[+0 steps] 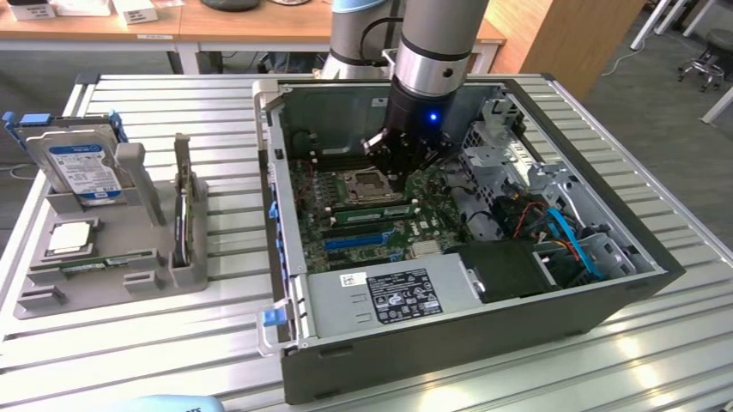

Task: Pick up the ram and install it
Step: 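Press down the ram until it locks into place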

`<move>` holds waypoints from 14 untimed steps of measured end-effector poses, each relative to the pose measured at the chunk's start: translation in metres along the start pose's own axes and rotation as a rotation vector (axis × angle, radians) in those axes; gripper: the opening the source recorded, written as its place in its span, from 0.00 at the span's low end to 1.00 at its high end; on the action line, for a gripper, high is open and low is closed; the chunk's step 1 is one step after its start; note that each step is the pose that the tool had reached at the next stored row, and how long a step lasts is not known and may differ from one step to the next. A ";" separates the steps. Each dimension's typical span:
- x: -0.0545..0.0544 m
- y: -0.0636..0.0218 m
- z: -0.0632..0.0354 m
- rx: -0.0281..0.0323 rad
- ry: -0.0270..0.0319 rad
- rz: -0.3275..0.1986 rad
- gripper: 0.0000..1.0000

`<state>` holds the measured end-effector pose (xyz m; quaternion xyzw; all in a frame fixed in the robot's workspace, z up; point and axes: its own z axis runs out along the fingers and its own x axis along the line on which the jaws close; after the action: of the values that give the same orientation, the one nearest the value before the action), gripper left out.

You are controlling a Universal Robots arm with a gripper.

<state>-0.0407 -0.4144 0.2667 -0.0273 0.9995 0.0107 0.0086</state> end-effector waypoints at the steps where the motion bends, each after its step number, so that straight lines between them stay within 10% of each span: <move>1: 0.001 0.0001 0.0000 0.0001 0.0001 0.000 0.10; 14: 0.014 0.0019 0.0005 0.0001 0.0000 0.005 0.10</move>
<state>-0.0547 -0.4133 0.2660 -0.0249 0.9996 0.0107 0.0086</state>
